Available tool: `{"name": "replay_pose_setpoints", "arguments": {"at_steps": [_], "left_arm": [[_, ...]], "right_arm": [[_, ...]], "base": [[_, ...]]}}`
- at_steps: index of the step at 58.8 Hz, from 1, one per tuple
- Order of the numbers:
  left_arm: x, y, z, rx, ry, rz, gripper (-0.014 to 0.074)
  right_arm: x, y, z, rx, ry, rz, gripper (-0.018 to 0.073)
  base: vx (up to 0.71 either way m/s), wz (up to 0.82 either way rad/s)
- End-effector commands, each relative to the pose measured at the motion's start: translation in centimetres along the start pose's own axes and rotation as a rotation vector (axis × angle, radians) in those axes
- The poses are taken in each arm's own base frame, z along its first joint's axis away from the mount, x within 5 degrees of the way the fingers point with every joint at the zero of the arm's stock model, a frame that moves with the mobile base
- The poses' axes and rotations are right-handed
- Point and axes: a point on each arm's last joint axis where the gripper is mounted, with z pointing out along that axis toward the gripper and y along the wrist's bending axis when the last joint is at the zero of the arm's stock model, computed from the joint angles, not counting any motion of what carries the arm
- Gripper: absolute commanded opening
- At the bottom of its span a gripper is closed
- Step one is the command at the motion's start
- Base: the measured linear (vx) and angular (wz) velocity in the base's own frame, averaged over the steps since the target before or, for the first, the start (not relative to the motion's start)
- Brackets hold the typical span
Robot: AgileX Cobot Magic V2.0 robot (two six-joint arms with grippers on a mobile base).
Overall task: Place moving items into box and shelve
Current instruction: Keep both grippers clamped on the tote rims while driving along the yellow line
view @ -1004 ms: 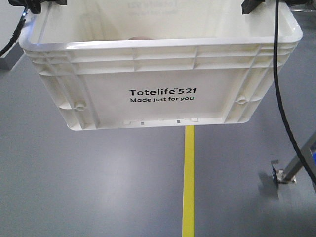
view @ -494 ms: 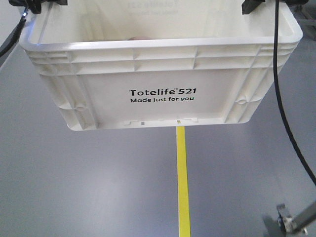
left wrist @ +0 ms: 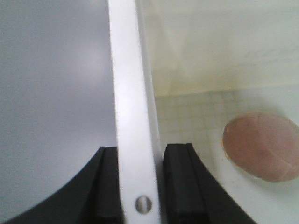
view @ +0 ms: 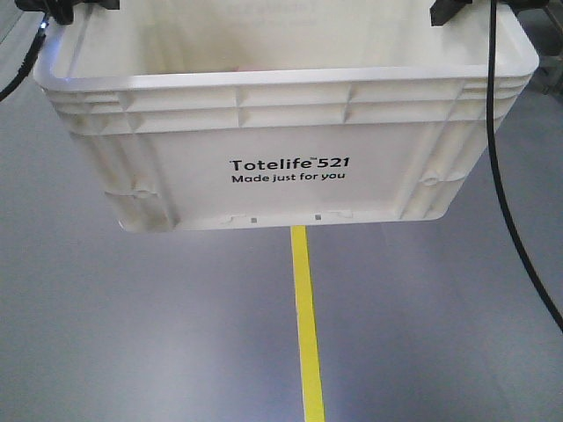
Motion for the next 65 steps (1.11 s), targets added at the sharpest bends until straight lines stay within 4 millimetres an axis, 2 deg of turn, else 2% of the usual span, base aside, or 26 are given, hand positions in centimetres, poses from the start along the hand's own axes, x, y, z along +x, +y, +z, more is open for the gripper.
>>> {"name": "replay_pose_setpoints", "arguments": {"at_steps": [1,32,65], "left_arm": [[-2.34,0.38,-3.63,0.031,-0.22,0.016,0.0002],[-2.34,0.38,-3.63,0.03,-0.22,0.017,0.0002],[-2.34,0.38,-3.63,0.03,-0.22,0.017,0.0002]], "right_arm": [[-0.32,-0.28,-4.33,0.024,-0.109,0.021,-0.0005],[-0.31,-0.24,-4.33,0.02,-0.109,0.022,-0.0005],[-0.31,-0.25,-4.33,0.02,-0.108,0.022,-0.0005]], "base": [[0.66,-0.24],[0.63,-0.31],[0.53,-0.52]]}}
